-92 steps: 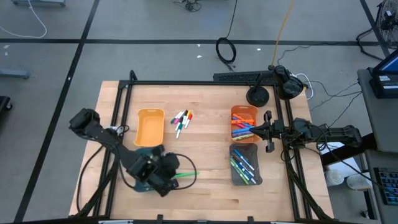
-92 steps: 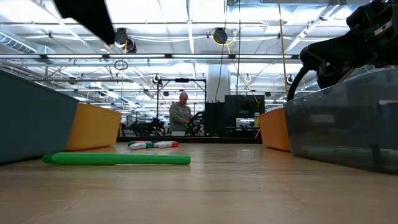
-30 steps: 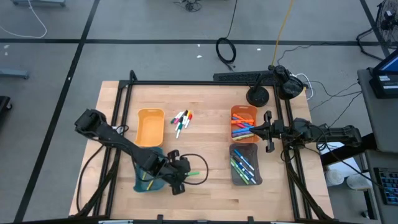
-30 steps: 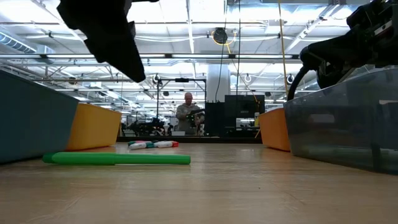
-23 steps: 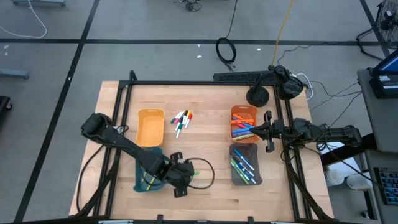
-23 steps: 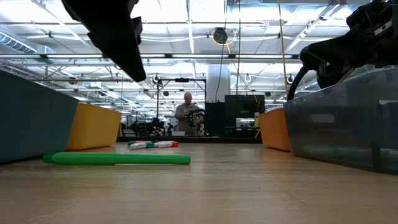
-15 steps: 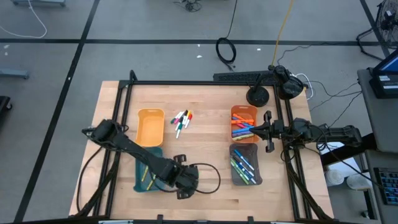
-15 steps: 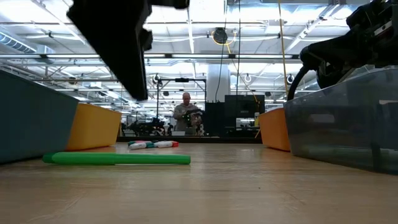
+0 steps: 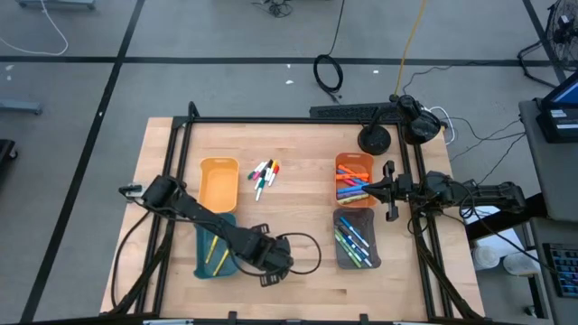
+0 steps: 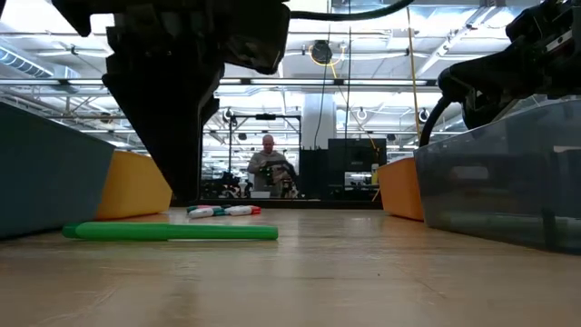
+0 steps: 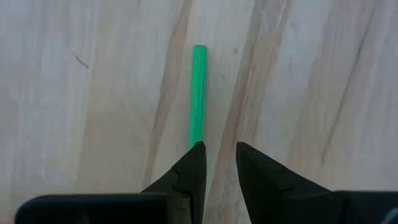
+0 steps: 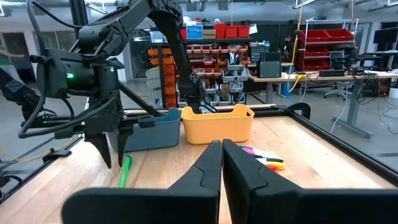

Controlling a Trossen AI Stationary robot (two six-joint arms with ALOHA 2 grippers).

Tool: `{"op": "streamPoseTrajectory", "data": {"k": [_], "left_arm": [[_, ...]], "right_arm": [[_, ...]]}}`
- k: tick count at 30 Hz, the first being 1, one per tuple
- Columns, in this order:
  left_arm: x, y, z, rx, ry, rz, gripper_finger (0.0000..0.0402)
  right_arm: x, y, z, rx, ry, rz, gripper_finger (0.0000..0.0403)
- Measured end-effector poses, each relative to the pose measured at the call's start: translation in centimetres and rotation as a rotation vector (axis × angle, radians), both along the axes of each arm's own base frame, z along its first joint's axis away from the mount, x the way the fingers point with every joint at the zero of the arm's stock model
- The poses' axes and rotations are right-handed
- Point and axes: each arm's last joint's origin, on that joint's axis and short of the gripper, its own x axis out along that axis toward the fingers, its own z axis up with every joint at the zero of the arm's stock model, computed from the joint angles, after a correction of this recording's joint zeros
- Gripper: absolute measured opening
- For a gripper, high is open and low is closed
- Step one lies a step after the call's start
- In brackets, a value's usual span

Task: Pick & Place Markers
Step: Put the green pen into the blue bin

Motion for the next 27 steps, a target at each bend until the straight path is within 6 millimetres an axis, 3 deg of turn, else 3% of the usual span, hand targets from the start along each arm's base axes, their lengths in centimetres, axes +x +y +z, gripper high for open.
{"op": "streamPoseTrajectory", "data": {"k": [12,27], "left_arm": [[-1.0,0.8,-1.7,0.021,0.063,0.094,0.0093],[-0.7,0.8,-1.9,0.056,0.017,-0.04,0.0093]], "right_arm": [[0.0,0.0,0.0,0.0,0.001,0.0,0.0004],[0.0,0.0,0.0,0.0,0.001,0.0,0.0004]]}}
